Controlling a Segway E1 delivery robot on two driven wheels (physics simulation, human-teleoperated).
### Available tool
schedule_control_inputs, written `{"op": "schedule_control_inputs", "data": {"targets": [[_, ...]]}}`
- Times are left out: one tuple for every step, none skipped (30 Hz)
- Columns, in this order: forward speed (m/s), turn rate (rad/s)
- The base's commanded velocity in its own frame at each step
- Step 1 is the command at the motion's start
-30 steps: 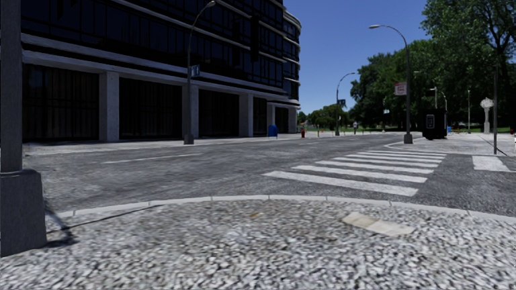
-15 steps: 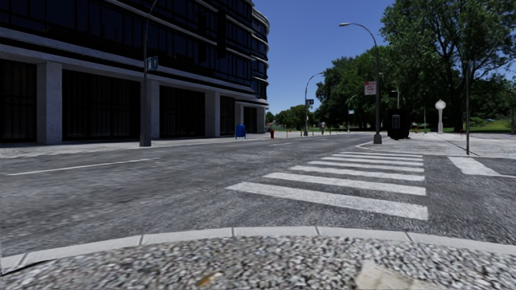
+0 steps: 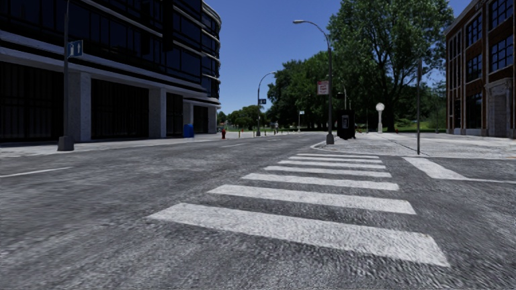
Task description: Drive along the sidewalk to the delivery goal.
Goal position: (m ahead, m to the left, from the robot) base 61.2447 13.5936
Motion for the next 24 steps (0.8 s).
{"op": "schedule_control_inputs", "data": {"targets": [[2.00, -0.55], [2.00, -0.55], [2.00, -0.55], [2.00, -0.55], [1.94, -0.55], [1.84, -0.55], [1.79, -0.55], [1.75, -0.55], [1.70, -0.55], [1.67, -0.55], [1.66, -0.55], [1.66, -0.53], [1.66, -0.53], [1.66, -0.52], [1.66, -0.52], [1.66, -0.51], [1.66, -0.51], [1.66, -0.49], [1.66, -0.47], [1.66, -0.46], [1.66, -0.45], [1.66, -0.41], [1.66, -0.34], [1.66, -0.30]]}}
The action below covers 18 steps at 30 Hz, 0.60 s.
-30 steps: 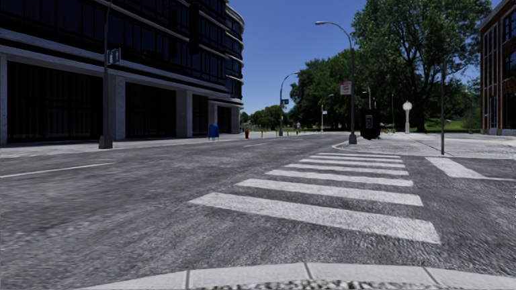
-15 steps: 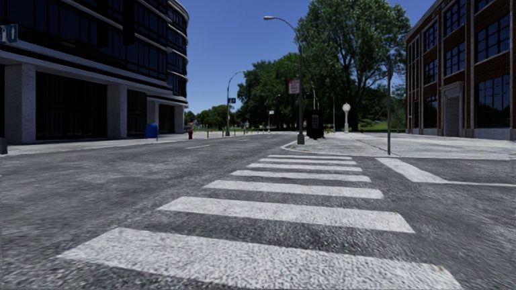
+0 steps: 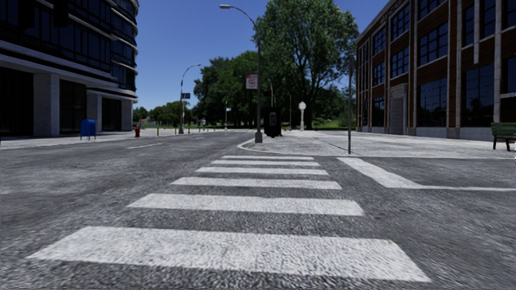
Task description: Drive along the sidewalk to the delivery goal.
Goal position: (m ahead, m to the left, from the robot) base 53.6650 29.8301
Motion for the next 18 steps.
{"op": "schedule_control_inputs", "data": {"targets": [[1.66, -0.28], [1.66, -0.23], [1.66, -0.23], [1.66, -0.11], [1.66, -0.03], [1.66, 0.00], [1.66, 0.00], [1.66, 0.00], [1.66, 0.00], [1.66, 0.00], [1.66, 0.00], [1.66, 0.00], [1.66, 0.00], [1.66, 0.00], [1.66, 0.00], [1.66, 0.00], [1.66, 0.00], [1.66, 0.00]]}}
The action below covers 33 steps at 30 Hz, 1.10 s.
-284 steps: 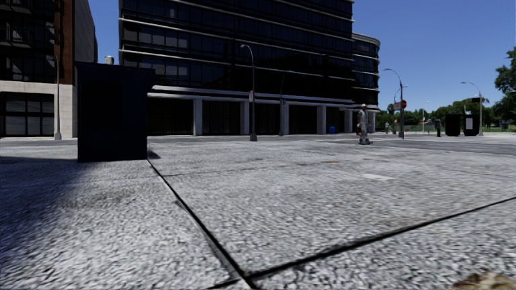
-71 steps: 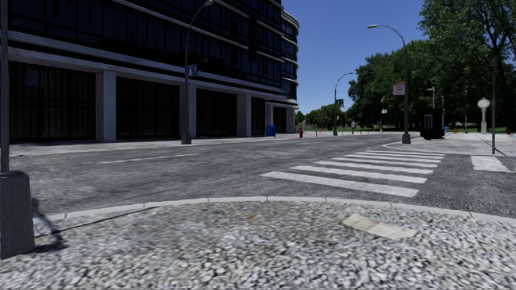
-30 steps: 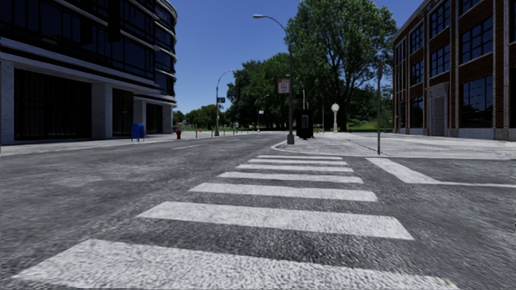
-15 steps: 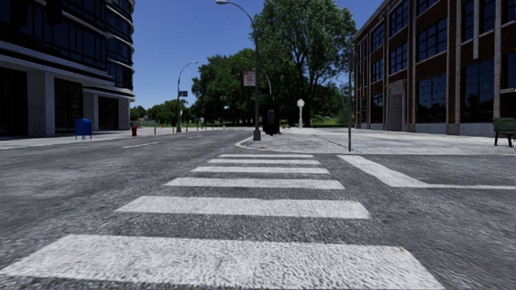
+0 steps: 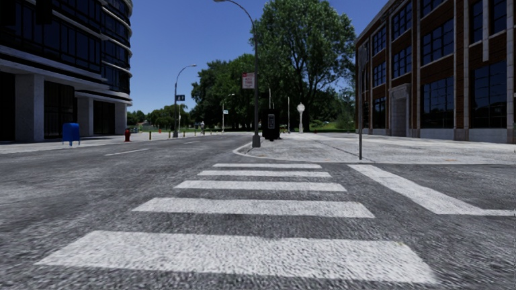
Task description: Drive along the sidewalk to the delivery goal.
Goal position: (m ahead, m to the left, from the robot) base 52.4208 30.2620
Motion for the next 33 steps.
{"op": "schedule_control_inputs", "data": {"targets": [[1.66, 0.00], [1.66, 0.00], [1.66, 0.00], [1.66, 0.00], [1.66, 0.00], [1.66, 0.00], [1.66, 0.00], [1.66, 0.00], [1.66, 0.00], [2.00, 0.00], [2.00, 0.00], [2.00, 0.00], [2.00, 0.00], [2.00, 0.00], [2.00, 0.00], [2.00, 0.00], [2.00, 0.00], [2.00, 0.00], [2.00, 0.00], [2.00, 0.00], [2.00, -0.04], [2.00, -0.04], [2.00, -0.08], [2.00, -0.12], [2.00, -0.14], [2.00, -0.18], [2.00, -0.23], [2.00, -0.27], [2.00, -0.29], [2.00, -0.29], [2.00, -0.29], [2.00, -0.29], [2.00, -0.29]]}}
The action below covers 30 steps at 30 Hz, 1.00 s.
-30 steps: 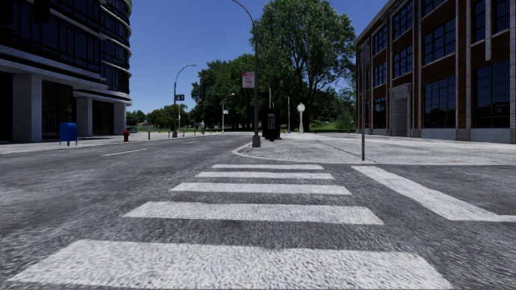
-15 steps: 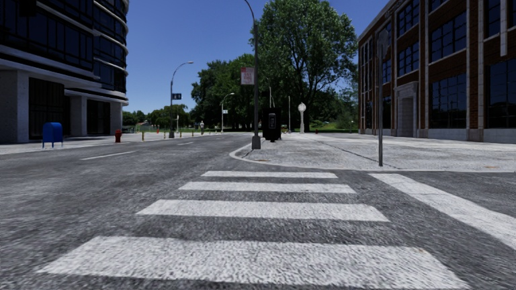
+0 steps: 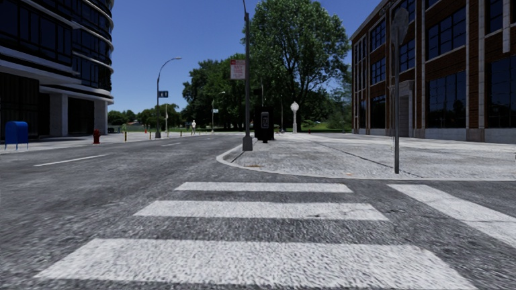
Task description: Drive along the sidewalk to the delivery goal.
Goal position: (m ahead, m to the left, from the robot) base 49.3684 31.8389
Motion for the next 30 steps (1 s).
{"op": "schedule_control_inputs", "data": {"targets": [[2.00, -0.29], [2.00, -0.29], [2.00, -0.29], [2.00, -0.29], [2.00, -0.29], [2.00, -0.29], [2.00, -0.29], [2.00, -0.29], [2.00, -0.29], [2.00, -0.29], [2.00, -0.29], [2.00, -0.29], [2.00, -0.29], [2.00, -0.29], [2.00, -0.29], [2.00, -0.29], [2.00, -0.29], [2.00, -0.29], [2.00, -0.29], [2.00, -0.29], [2.00, -0.29], [2.00, -0.29], [2.00, -0.29], [2.00, -0.29], [2.00, -0.29], [2.00, -0.29], [2.00, -0.29], [2.00, -0.29], [2.00, -0.29], [2.00, -0.29]]}}
